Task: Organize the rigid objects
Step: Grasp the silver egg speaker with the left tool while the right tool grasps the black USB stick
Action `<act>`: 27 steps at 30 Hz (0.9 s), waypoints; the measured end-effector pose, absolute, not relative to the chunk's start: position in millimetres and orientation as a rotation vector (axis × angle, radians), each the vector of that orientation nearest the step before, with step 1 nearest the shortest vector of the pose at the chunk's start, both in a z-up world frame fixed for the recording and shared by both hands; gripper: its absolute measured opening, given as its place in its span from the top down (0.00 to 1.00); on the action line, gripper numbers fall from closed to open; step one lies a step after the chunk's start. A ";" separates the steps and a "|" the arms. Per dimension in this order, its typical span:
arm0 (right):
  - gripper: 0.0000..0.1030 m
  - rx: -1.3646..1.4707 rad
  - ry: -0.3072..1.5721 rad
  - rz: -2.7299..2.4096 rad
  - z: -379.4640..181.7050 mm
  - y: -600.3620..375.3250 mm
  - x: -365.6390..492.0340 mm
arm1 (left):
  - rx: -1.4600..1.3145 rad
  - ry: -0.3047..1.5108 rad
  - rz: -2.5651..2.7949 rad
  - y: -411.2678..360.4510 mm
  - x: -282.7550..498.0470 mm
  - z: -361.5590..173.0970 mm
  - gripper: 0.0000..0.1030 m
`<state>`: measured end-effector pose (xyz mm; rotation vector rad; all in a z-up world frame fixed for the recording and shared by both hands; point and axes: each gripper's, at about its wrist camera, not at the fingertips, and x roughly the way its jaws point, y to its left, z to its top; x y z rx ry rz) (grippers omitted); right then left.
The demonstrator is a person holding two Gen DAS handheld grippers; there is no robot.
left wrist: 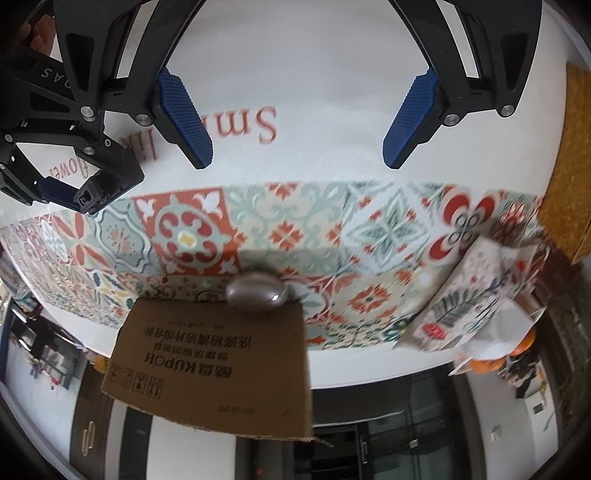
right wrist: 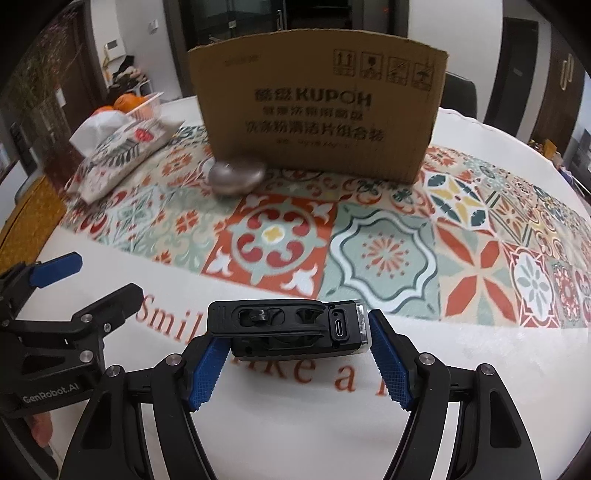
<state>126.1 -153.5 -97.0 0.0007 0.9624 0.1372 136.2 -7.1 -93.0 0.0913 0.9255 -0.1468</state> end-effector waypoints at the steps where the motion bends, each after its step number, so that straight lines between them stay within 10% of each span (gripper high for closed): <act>1: 0.29 0.008 0.957 0.129 -95.9 -155.4 129.0 | 0.094 0.919 -0.155 -8.5 139.6 -92.3 0.08; 27: 0.29 0.099 0.876 -0.009 -87.6 -204.3 209.4 | 0.067 0.873 -0.111 -53.2 245.8 -101.0 0.08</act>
